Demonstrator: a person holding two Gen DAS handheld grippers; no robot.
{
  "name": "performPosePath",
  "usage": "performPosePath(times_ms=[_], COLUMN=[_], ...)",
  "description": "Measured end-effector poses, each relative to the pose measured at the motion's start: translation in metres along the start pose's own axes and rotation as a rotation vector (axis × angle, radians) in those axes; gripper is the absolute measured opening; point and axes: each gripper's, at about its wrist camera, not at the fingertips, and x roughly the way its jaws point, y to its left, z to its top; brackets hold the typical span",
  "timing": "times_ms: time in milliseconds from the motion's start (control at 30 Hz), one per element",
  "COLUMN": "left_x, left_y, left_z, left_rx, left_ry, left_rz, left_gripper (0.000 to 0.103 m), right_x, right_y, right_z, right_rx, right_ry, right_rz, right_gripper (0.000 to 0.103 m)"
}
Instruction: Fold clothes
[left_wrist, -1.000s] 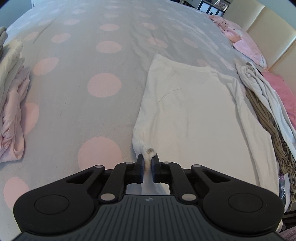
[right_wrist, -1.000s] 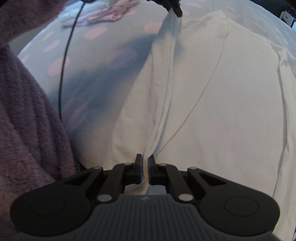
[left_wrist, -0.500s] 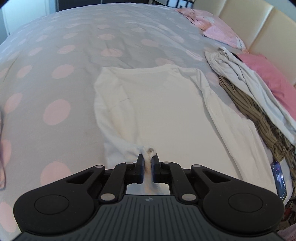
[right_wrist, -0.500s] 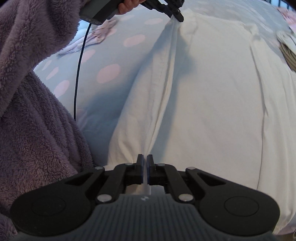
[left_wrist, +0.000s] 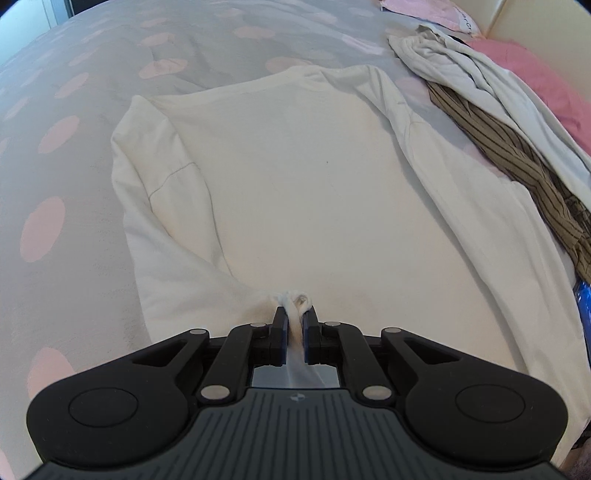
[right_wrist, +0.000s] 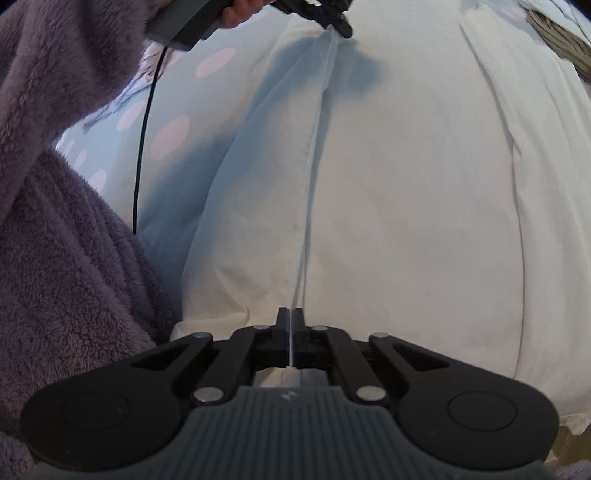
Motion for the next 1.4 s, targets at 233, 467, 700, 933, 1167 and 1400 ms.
performPosePath(times_ms=[233,467,700,933,1167,1400], left_x=[-0.010,-0.013,-0.012,-0.020,-0.052,-0.078], left_y=[-0.001,-0.005,-0.002,0.000,-0.002,0.017], left_z=[-0.010,-0.018,-0.022,-0.029,-0.038,-0.056], left_rx=[0.032,0.063,0.041,0.055,0.076,0.024], left_ry=[-0.058,-0.110,-0.129,-0.152,-0.200,-0.256], left_rz=[-0.005,-0.005,-0.019,-0.025,-0.057,-0.059], left_gripper=[0.018,0.022,0.022,0.028,0.050,0.051], right_x=[0.004,0.031,0.020,-0.011,0.002,0.022], right_y=[-0.013,-0.025,-0.019,0.056,0.102,0.131], right_z=[-0.010,-0.033,-0.032,-0.026,-0.041,-0.047], right_rx=[0.129,0.308,0.319,-0.101,-0.441,-0.621], right_ry=[0.002,0.091,0.067,-0.021,0.015,0.006], right_rz=[0.079,0.152,0.070,0.046,0.001,-0.031], right_gripper=[0.048,0.062,0.067,0.044,0.032,0.033])
